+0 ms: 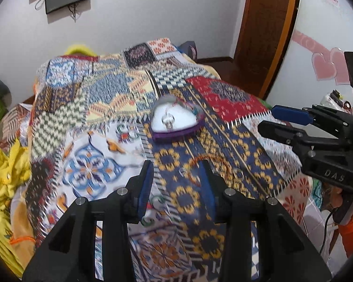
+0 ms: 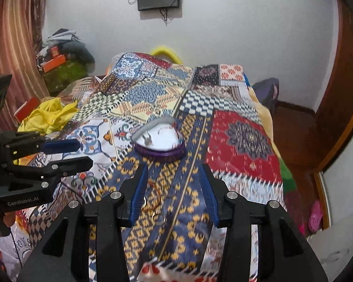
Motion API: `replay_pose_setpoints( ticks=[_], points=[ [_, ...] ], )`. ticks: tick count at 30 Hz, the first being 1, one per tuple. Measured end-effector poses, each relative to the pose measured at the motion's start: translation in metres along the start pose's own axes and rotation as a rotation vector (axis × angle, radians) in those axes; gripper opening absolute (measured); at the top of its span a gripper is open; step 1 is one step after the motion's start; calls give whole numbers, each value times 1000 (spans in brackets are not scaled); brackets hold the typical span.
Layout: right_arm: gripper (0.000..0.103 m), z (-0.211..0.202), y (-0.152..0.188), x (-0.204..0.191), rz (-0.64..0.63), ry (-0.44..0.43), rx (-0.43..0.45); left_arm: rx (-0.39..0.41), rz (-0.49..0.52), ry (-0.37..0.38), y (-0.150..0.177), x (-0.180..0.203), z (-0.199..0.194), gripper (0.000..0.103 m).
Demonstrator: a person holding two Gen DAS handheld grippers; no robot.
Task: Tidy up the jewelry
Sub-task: 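Grasp a gold hoop earring with the right tool while the left grasps the red beaded bracelet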
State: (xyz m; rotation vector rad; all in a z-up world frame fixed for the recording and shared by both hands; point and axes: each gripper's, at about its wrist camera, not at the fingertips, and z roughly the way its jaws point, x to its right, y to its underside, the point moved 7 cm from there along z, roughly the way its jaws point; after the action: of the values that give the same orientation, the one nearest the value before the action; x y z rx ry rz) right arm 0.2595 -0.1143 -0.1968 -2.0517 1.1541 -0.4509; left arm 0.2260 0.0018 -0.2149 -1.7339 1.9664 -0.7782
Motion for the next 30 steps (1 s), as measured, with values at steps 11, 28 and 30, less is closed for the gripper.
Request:
replay_pose_setpoints(
  ticks=[11, 28, 30],
  points=[
    [41, 34, 58, -5, 12, -2, -142, -87, -33, 17, 40, 6, 26, 39],
    [16, 52, 69, -16, -37, -25, -130, -134, -89, 69, 28, 9, 66, 24],
    [16, 51, 68, -14, -28, -28, -125, -149, -96, 74, 28, 11, 73, 22]
  ],
)
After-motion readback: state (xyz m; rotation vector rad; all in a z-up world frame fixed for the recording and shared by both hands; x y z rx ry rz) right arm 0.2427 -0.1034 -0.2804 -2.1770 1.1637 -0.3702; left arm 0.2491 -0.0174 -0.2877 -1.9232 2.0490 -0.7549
